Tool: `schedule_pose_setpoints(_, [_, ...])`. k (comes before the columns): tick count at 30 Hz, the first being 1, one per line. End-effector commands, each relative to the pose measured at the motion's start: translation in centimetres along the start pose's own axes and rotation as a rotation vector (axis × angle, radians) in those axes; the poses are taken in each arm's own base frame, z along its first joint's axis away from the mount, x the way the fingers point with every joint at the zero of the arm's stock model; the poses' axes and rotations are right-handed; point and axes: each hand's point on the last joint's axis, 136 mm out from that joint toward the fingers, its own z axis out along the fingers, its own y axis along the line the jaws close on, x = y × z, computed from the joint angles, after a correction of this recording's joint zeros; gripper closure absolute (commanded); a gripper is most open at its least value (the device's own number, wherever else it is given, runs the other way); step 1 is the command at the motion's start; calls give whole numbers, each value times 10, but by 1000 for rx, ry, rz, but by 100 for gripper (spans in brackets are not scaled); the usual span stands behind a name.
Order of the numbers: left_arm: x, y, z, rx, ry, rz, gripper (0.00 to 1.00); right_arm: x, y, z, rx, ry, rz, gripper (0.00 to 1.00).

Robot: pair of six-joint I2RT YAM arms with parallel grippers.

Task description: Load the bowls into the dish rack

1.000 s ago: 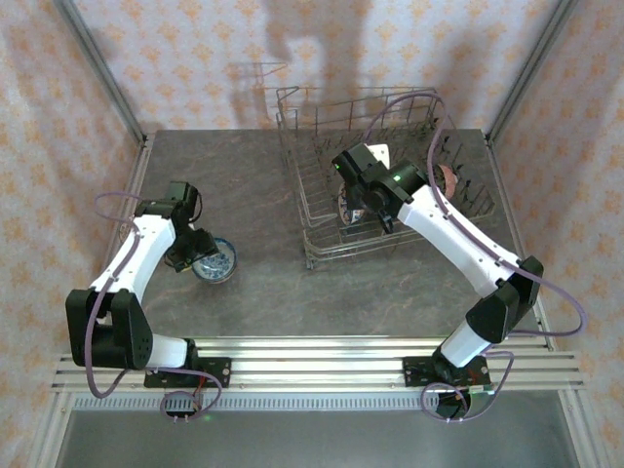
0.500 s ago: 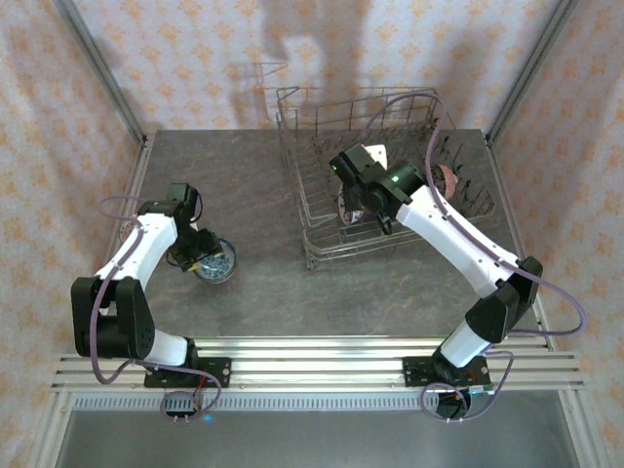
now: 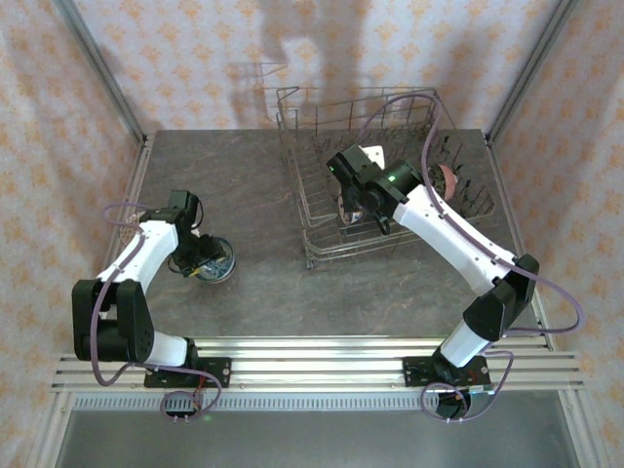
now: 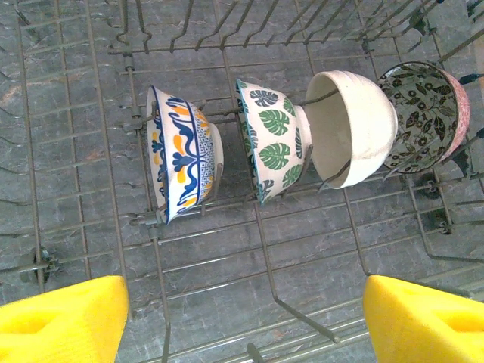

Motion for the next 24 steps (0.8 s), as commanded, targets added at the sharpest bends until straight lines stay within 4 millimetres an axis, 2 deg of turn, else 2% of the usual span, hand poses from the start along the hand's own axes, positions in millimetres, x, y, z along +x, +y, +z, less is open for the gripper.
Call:
schedule_pose_setpoints(1, [-5, -5, -11, 51, -51, 15, 36, -5, -2, -8, 13, -15, 11, 19])
schedule_pose_setpoints(7, [-10, -13, -28, 91, -109, 31, 35, -6, 2, -8, 10, -14, 8, 19])
schedule_pose_setpoints(10, [-10, -17, -31, 89, -113, 53, 35, -7, 4, -8, 7, -16, 6, 19])
schedule_pose_setpoints(18, [-10, -43, -28, 2, -103, 186, 35, -8, 3, -9, 15, -20, 4, 19])
schedule_pose_setpoints(24, [-15, -52, -21, -34, -88, 199, 36, -5, 1, -8, 26, -19, -2, 19])
